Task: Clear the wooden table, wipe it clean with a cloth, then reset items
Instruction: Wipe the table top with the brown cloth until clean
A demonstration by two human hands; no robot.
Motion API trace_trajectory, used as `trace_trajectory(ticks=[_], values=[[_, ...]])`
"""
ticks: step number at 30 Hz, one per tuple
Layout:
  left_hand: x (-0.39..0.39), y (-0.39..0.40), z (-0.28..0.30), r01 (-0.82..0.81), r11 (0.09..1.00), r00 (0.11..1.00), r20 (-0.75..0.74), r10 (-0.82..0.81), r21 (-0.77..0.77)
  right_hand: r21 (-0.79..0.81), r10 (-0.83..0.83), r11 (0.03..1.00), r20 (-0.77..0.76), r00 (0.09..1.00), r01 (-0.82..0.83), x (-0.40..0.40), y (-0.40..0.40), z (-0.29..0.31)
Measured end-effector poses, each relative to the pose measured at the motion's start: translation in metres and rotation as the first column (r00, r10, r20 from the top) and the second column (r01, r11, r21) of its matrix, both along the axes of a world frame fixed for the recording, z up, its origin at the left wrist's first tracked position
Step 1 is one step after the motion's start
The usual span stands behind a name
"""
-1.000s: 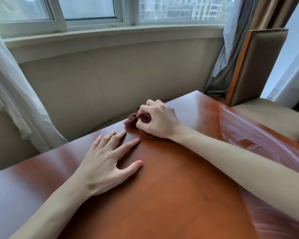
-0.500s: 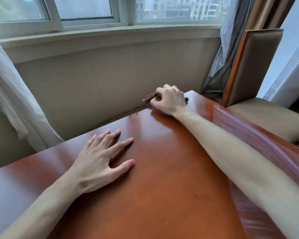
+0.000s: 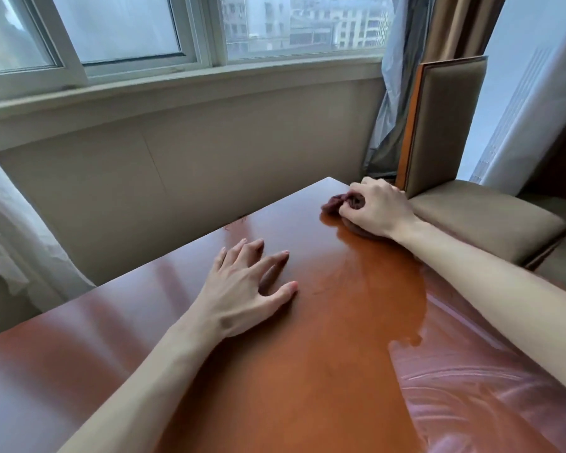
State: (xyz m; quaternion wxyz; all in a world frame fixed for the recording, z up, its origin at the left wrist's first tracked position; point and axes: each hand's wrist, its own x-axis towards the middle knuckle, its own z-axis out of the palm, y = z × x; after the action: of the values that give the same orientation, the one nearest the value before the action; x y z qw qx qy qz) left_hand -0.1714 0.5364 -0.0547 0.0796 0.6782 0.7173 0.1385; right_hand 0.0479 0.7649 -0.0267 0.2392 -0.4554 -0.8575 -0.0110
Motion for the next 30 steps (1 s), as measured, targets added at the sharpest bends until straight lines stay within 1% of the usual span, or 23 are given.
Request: trace_trajectory(ticks=[2, 3, 5, 7, 9, 11, 13, 16, 17, 19, 23, 27, 30], values=[[0.001, 0.001, -0.003, -0.004, 1.000, 1.000, -0.015, 0.005, 0.016, -0.025, -0.136, 0.990, 0.002, 0.991, 0.136, -0.032, 0.038, 0.001], [0.001, 0.002, -0.004, -0.004, 1.000, 1.000, -0.019, 0.004, 0.023, -0.044, -0.179, 0.983, -0.008, 0.984, 0.179, -0.047, 0.048, 0.001], [0.000, 0.002, -0.003, -0.005, 1.000, 1.000, -0.023, 0.006, 0.028, -0.069, -0.198, 0.978, -0.005, 0.980, 0.197, -0.073, 0.047, 0.004], [0.000, 0.001, -0.001, -0.005, 1.000, 1.000, -0.021, 0.006, 0.027, -0.066, -0.118, 0.991, 0.015, 0.993, 0.118, -0.083, 0.022, 0.004], [0.001, 0.000, 0.001, -0.011, 1.000, 1.000, -0.013, 0.011, 0.027, -0.076, 0.028, 0.997, 0.032, 0.999, -0.026, -0.070, -0.023, 0.001], [0.001, 0.000, 0.002, -0.012, 1.000, 1.000, -0.007, 0.013, 0.022, -0.073, 0.171, 0.983, 0.023, 0.985, -0.168, -0.035, -0.073, -0.004], [0.002, -0.001, 0.003, -0.011, 1.000, 1.000, -0.006, 0.011, 0.012, -0.029, 0.271, 0.962, 0.004, 0.963, -0.270, 0.011, -0.122, -0.006], [0.004, -0.002, 0.004, -0.010, 1.000, 1.000, -0.012, 0.010, 0.004, 0.016, 0.341, 0.940, -0.020, 0.940, -0.340, 0.060, -0.151, -0.006], [0.004, -0.002, 0.004, -0.010, 1.000, 1.000, -0.017, 0.010, 0.004, 0.017, 0.334, 0.943, -0.015, 0.943, -0.333, 0.064, -0.146, -0.006], [0.003, -0.001, 0.002, -0.007, 1.000, 1.000, -0.023, 0.007, 0.000, 0.022, 0.265, 0.964, -0.013, 0.964, -0.265, 0.054, -0.122, -0.006], [0.000, 0.001, -0.001, -0.006, 1.000, 1.000, -0.016, 0.006, 0.009, 0.011, 0.035, 0.999, 0.003, 0.999, -0.035, -0.007, -0.023, -0.006], [-0.004, 0.003, -0.002, -0.014, 0.999, 1.000, 0.014, 0.013, 0.034, -0.011, -0.121, 0.993, -0.019, 0.992, 0.121, -0.076, 0.060, -0.003], [-0.003, 0.003, -0.003, -0.015, 0.999, 1.000, -0.002, 0.015, 0.035, -0.042, -0.185, 0.982, -0.030, 0.982, 0.184, -0.102, 0.084, -0.003]])
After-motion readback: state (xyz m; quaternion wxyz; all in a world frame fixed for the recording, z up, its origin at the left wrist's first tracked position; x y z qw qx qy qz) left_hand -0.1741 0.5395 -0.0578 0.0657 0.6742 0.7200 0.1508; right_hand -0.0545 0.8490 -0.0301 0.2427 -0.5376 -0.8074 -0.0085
